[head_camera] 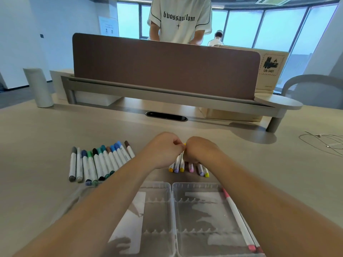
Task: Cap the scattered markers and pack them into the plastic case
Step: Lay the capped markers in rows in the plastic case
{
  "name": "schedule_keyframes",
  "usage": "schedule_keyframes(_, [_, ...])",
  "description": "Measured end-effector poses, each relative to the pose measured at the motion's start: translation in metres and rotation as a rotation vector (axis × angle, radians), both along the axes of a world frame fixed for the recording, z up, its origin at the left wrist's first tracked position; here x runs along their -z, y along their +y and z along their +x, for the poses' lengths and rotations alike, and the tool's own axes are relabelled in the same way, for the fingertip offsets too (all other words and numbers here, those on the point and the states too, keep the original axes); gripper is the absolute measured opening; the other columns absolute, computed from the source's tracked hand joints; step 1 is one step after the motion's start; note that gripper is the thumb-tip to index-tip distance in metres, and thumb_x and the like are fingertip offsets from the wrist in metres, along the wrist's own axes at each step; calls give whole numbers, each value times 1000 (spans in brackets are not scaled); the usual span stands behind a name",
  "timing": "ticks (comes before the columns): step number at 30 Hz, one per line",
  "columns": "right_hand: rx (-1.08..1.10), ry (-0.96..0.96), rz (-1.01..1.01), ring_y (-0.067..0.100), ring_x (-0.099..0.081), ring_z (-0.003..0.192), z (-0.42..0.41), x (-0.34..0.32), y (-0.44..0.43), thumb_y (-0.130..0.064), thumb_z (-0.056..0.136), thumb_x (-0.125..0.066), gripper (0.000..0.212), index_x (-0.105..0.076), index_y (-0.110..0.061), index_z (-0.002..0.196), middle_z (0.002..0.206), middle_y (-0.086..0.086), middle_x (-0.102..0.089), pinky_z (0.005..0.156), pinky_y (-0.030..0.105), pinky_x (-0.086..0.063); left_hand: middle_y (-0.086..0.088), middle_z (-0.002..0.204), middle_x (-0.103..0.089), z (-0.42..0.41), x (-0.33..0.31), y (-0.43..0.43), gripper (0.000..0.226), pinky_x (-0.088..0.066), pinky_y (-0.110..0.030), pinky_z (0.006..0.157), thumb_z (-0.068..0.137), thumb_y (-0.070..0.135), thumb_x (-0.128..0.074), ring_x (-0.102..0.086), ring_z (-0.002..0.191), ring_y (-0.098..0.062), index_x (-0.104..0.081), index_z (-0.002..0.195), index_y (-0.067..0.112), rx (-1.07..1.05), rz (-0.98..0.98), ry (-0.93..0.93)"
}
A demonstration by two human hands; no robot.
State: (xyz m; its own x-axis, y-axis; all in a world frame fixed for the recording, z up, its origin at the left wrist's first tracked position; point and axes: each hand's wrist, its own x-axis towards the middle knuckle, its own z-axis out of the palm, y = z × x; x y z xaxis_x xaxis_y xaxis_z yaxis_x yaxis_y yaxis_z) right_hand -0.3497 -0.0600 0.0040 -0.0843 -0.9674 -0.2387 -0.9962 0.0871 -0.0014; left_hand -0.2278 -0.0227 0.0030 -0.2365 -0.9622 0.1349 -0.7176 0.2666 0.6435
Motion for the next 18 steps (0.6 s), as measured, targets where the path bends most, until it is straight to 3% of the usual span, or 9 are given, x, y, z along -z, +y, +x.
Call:
schedule_keyframes(7, [-20,-72,126,16,-49,47,-14,-22,30,-21,96,-44,43,-60,-8,58,48,3,-57,52,24,-40,-11,86,-69,-2,0,21,28,-45,-25,57,96,26,-50,-63,71,-20,-69,91,7,-33,26,-30])
schedule_keyframes(9, [-8,-136,196,18,-42,47,-23,-31,49,-19,94,-44,37,-65,-8,65,58,5,-54,49,24,-36,-12,79,-65,-8,1,32,28,-43,-29,60,95,24,-50,-60,71,-25,-64,81,5,-30,29,-58])
schedule_keyframes(12, [-9,-231,199,16,-37,39,-41,-36,83,-15,92,-48,33,-63,-9,63,47,1,-53,44,21,-31,-13,75,-58,-23,0,53,27,-38,-26,57,94,20,-49,-53,71,-27,-58,73,5,29,26,-124])
schedule_keyframes(13, [-14,-255,180,15,-37,37,-47,-37,94,-17,93,-51,35,-62,-9,60,44,0,-52,42,20,-30,-14,82,-61,-29,-1,62,26,-39,-23,60,95,19,-47,-55,80,-28,-61,78,5,67,23,-168])
schedule_keyframes(15, [-19,-280,157,13,-38,32,-57,-40,116,-16,91,-51,36,-60,-7,58,40,1,-50,40,18,-30,-17,114,-64,-40,0,76,24,-38,-25,86,99,20,-46,-54,111,-32,-66,91,10,125,10,-255])
schedule_keyframes(17, [-4,-281,165,13,-36,28,-66,-40,135,-13,88,-47,32,-57,-6,58,36,1,-45,39,17,-29,-17,142,-50,-48,7,83,23,-31,-36,110,99,22,-48,-40,135,-36,-67,105,13,136,-2,-312])
schedule_keyframes(18, [2,-273,157,13,-35,27,-69,-40,143,-13,85,-48,29,-57,-6,59,36,1,-45,39,16,-29,-13,147,-46,-51,11,85,25,-29,-39,114,98,22,-49,-36,139,-34,-66,114,16,134,-16,-318])
